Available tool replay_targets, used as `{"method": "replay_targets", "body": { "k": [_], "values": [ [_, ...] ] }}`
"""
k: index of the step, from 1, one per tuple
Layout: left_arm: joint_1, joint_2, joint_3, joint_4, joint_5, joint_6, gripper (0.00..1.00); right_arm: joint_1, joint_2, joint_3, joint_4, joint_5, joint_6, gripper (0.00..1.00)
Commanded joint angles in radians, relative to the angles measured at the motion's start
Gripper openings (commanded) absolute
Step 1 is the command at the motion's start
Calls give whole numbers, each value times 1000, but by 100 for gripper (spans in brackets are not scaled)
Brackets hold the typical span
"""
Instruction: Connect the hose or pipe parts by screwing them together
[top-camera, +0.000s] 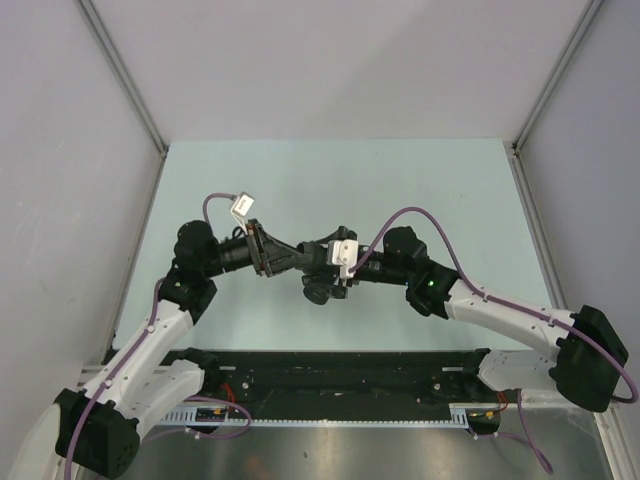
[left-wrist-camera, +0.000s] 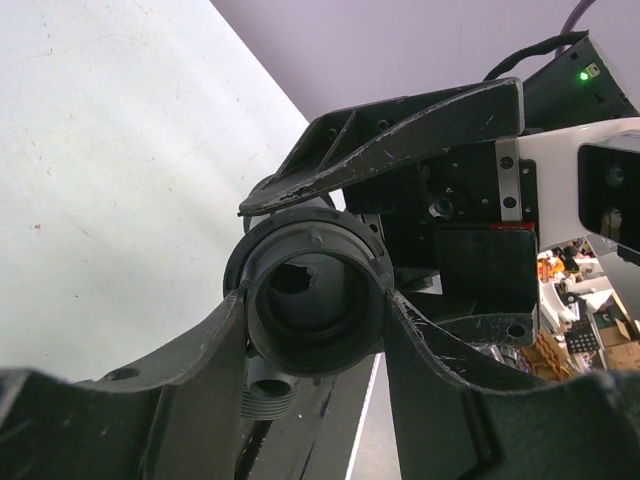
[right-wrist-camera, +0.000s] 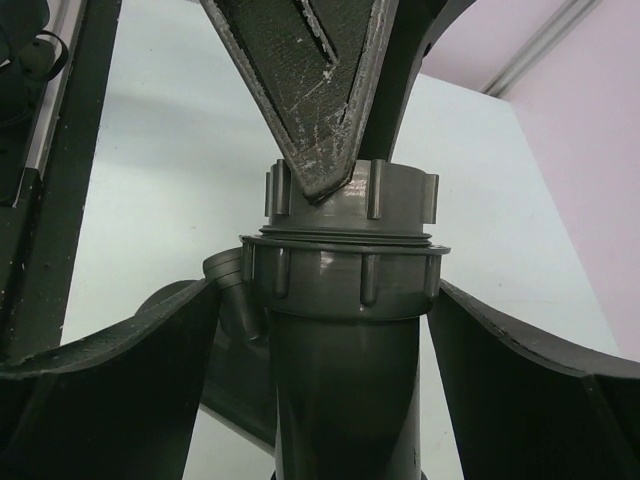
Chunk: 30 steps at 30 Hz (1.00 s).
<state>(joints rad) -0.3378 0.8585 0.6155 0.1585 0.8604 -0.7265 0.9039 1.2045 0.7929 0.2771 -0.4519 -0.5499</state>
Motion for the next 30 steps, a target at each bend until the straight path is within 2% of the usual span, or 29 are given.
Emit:
{"method": "replay_targets", "body": {
  "k": [1, 6, 9, 10, 12, 13, 16, 17, 18, 19, 20, 21, 22, 23, 24, 25, 26, 27, 28, 29, 30],
  "values": [
    [6, -22, 12, 76, 25, -40, 0, 4, 17, 37, 83, -5, 18, 86],
    [6, -16, 3, 88, 29, -54, 0, -2, 27, 37, 112, -31, 44, 81],
    [6, -16, 0, 88, 29, -37, 0, -11, 29, 37, 122, -51, 59, 72],
    [6, -16, -3, 88, 29, -22, 0, -14, 27, 37, 131, -54, 65, 61],
    [6, -27, -10, 88, 23, 56, 0, -22, 24, 37, 140, -73, 84, 47],
    [6, -32, -17, 88, 14, 91, 0, -25, 21, 37, 148, -82, 88, 32],
    [-1, -81, -54, 131, -21, 325, 1, -39, 12, 39, 154, -143, 113, 11],
    [-3, -90, -66, 145, -41, 475, 2, -45, 6, 39, 151, -189, 128, 9],
    [-3, -93, -72, 154, -72, 543, 2, -54, 4, 39, 146, -208, 133, 7],
    [-3, -76, -69, 164, -52, 612, 3, -59, 3, 40, 139, -221, 142, 2],
    [-6, -63, -66, 164, -19, 779, 4, -62, 1, 45, 126, -253, 149, 0],
    [-9, -49, -63, 162, 44, 850, 6, -71, -3, 48, 117, -270, 165, 0],
    [-12, -21, -63, 164, 66, 919, 10, -72, -5, 52, 96, -283, 168, 0],
    [-23, -10, -63, 162, 86, 1060, 13, -71, -6, 57, 82, -304, 169, 0],
    [-26, 0, -60, 162, 100, 1114, 16, -72, -11, 60, 70, -314, 169, 0],
    [-26, 14, -48, 161, 120, 1156, 31, -72, -13, 66, 39, -321, 168, 0],
    [-26, 19, -37, 161, 114, 1202, 42, -72, -16, 69, 22, -326, 160, 0],
    [-26, 25, -25, 159, 105, 1202, 50, -71, -22, 71, -14, -320, 144, 0],
    [-26, 27, 1, 158, 66, 1182, 63, -72, -26, 71, -35, -311, 134, 0],
    [-23, 22, 10, 157, 54, 1173, 68, -74, -29, 72, -51, -288, 125, 0],
    [-21, 16, 16, 156, 40, 1167, 79, -77, -34, 71, -68, -275, 119, 0]
  ]
}}
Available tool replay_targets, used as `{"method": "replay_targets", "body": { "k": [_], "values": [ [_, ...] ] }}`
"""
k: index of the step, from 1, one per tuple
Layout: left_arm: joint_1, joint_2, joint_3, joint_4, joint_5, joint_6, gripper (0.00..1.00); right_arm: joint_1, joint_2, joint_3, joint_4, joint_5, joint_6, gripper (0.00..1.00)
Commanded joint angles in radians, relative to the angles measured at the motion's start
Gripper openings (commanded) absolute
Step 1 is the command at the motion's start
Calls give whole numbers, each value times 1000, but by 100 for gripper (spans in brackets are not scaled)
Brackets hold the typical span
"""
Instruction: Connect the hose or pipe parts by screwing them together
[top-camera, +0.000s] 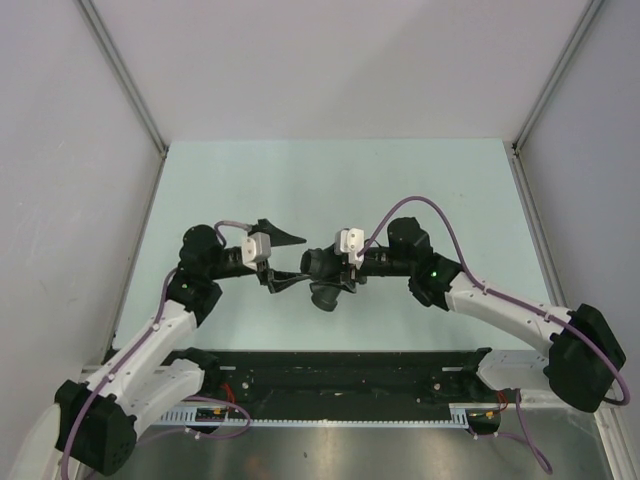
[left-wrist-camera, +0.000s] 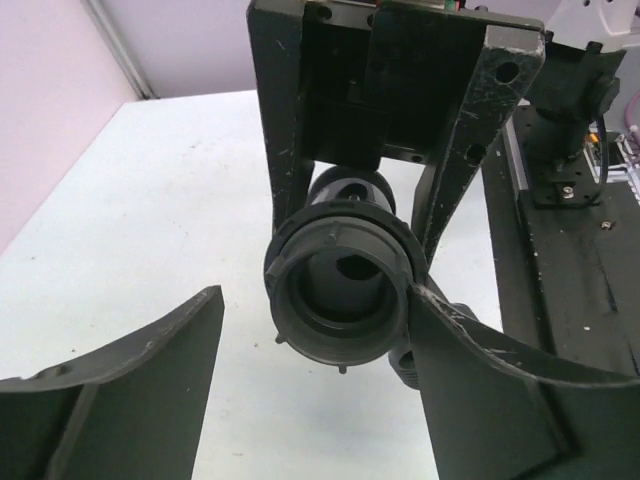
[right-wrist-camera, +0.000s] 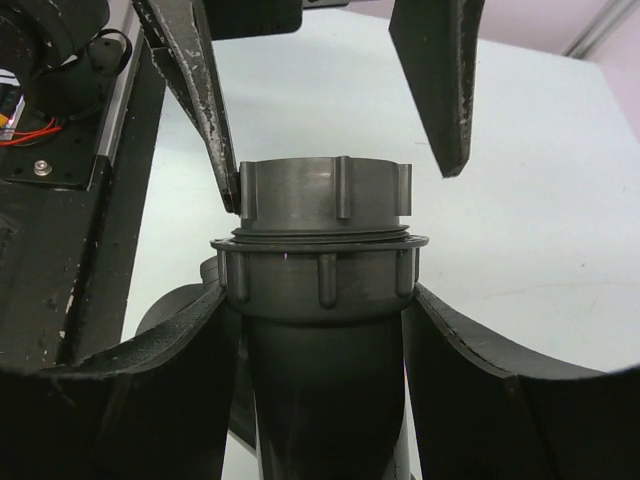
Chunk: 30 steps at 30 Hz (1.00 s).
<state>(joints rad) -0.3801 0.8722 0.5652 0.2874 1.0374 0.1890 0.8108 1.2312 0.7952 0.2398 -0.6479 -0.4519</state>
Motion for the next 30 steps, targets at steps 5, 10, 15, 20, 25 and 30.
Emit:
{"method": "replay_targets", "body": {
  "k": [5, 10, 15, 20, 25, 30],
  "values": [
    [24, -47, 70, 25, -195, 110, 100, -4, -65, 68, -92, 3, -5, 0],
    [27, -88, 90, -4, -295, -278, 100, -4, -67, 68, -88, 106, -39, 0],
    [30, -140, 88, -63, -345, -552, 100, 11, -79, 68, -85, 237, -92, 0],
    [35, -211, 36, -134, -576, -1087, 97, 63, -73, 67, -74, 396, -162, 0],
    [37, -165, 12, -154, -496, -1416, 91, 129, -58, 67, -37, 459, -208, 0],
    [35, -116, 18, -223, -442, -1485, 85, 174, -53, 67, -28, 499, -228, 0]
  ]
}}
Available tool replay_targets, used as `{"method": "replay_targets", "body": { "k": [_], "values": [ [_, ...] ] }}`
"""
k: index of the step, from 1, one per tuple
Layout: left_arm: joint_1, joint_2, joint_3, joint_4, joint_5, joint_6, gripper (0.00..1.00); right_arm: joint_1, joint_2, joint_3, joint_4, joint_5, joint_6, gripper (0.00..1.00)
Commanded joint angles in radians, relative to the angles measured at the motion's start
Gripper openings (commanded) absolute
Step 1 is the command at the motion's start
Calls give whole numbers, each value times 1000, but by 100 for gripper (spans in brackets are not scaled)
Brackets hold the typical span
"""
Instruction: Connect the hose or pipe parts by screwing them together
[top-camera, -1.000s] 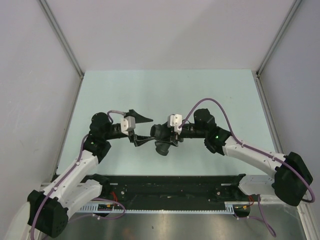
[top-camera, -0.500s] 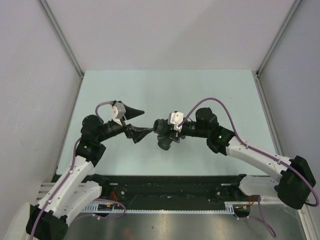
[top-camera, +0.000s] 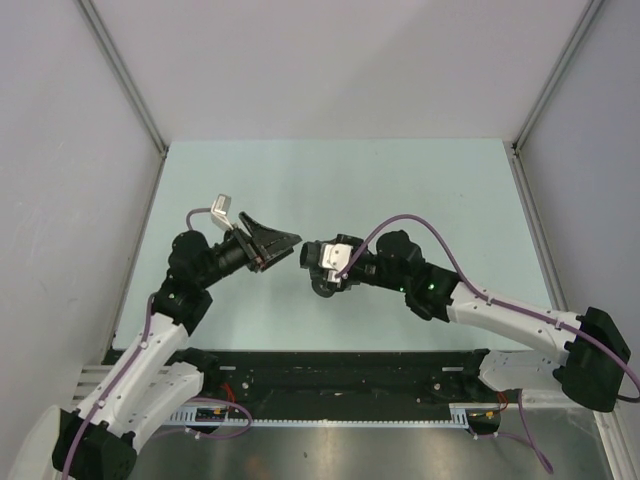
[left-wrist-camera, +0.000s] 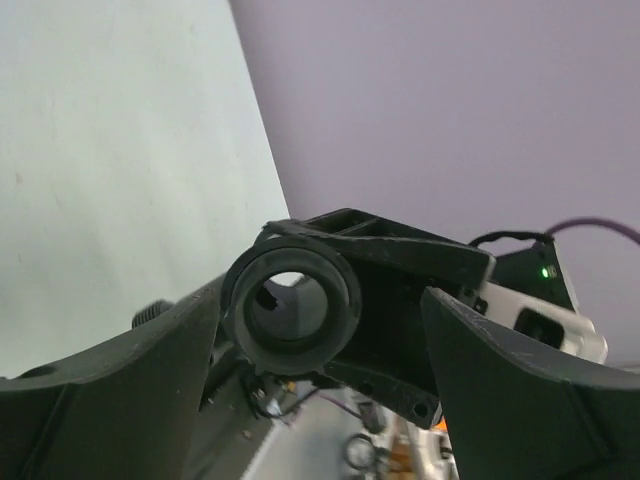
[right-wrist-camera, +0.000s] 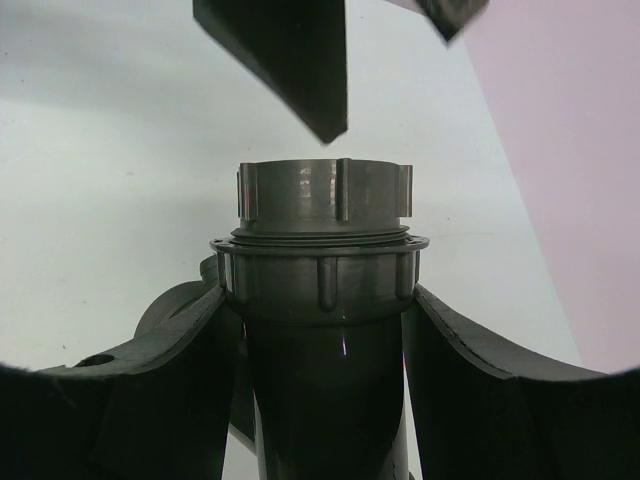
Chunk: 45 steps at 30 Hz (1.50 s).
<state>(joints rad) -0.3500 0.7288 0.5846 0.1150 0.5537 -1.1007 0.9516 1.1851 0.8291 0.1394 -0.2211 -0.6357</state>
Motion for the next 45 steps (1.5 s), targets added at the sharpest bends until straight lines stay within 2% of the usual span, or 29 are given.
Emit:
{"method": "replay_targets", "body": {
  "k": [1, 5, 8, 16, 20, 23, 28, 38, 45],
  "values": [
    [5, 34, -3, -51, 48, -211, 85, 39, -2, 33, 74, 86, -48, 0],
    [3, 52, -5, -58, 48, -215, 88, 68, 4, 33, 72, 109, -65, 0],
    [3, 61, 4, -58, 43, -208, 86, 78, 13, 33, 71, 117, -73, 0],
    [-26, 70, -14, -58, 31, -212, 75, 84, 31, 44, 72, 121, -79, 0],
    [-59, 80, -8, -58, 5, -168, 62, 81, 39, 51, 60, 120, -76, 0],
    [-89, 110, -3, -58, 17, -136, 63, 84, 44, 59, 45, 115, -76, 0],
    [-112, 139, 1, -58, 28, -76, 73, 84, 39, 64, 28, 117, -78, 0],
    [-86, 175, -6, -78, 14, 47, 74, 85, 28, 64, -11, 131, -79, 0],
    [-60, 179, -2, -86, 43, 71, 76, 84, 27, 62, -37, 134, -78, 0]
  ]
}}
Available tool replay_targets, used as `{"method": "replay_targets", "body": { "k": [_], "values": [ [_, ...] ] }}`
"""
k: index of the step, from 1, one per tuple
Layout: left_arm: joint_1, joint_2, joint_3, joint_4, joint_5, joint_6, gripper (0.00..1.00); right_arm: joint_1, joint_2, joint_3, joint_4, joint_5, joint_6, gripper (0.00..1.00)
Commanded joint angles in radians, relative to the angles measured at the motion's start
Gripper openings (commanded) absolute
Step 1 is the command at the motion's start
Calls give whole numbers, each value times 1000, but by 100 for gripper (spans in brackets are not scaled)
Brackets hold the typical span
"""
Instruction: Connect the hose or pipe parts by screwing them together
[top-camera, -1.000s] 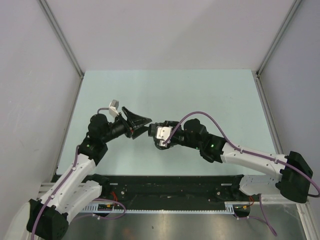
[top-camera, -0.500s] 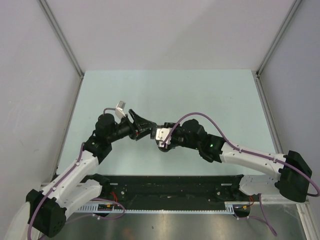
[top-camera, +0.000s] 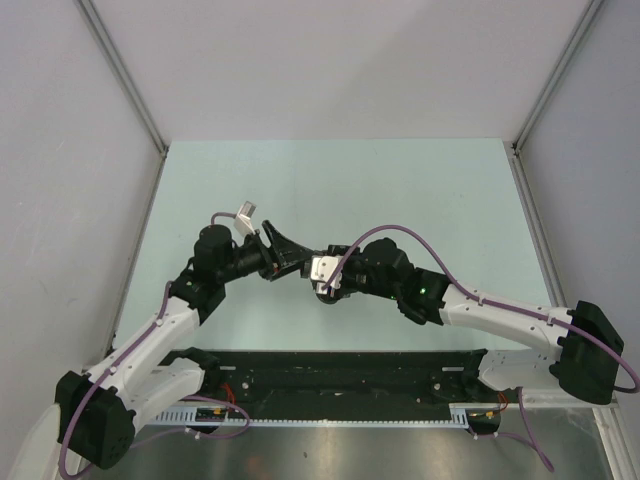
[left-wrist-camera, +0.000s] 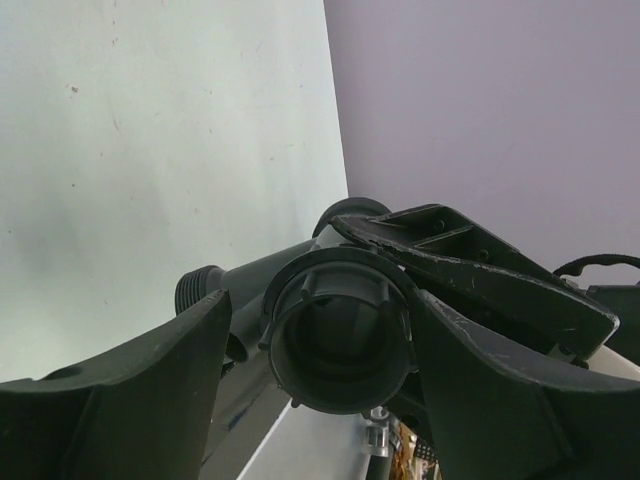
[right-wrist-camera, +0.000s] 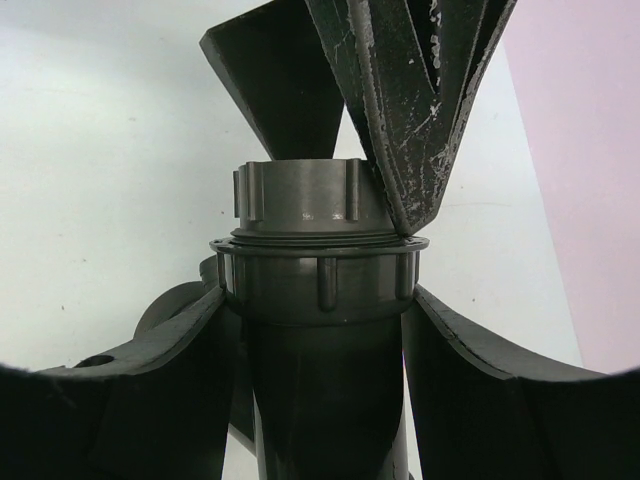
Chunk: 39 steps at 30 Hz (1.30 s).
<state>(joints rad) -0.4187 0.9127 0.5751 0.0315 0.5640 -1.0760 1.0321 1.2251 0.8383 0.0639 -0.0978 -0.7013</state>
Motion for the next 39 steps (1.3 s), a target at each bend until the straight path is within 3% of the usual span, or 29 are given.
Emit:
{"method": "replay_targets", "body": {
  "k": [1, 6, 9, 10, 13, 16, 20, 27, 39],
  "values": [
    [9, -3, 8, -2, 36, 44, 75, 3, -15, 53, 39, 9, -10, 0],
    [9, -6, 6, -2, 42, 37, 64, 3, -1, 53, 54, -2, -3, 0],
    [9, -18, 9, -2, 51, 74, 47, 3, -3, 54, 59, -26, 8, 0],
    [9, -24, 11, -2, 54, 108, 33, 2, -4, 54, 59, -34, 11, 0],
    [6, -41, 17, 10, 57, 207, 16, -9, -13, 54, 53, -98, 31, 0],
    [-5, -61, 13, 57, 50, 363, 7, -38, -18, 54, 42, -192, 63, 0],
    [-37, -72, 5, 84, 30, 553, 6, -58, -18, 54, 37, -247, 86, 0],
    [-75, -61, 0, 133, 178, 717, 9, -112, -22, 59, 27, -301, 126, 0],
    [-158, -172, -92, 127, 251, 1036, 4, -170, -35, 59, 24, -407, 183, 0]
  ]
}}
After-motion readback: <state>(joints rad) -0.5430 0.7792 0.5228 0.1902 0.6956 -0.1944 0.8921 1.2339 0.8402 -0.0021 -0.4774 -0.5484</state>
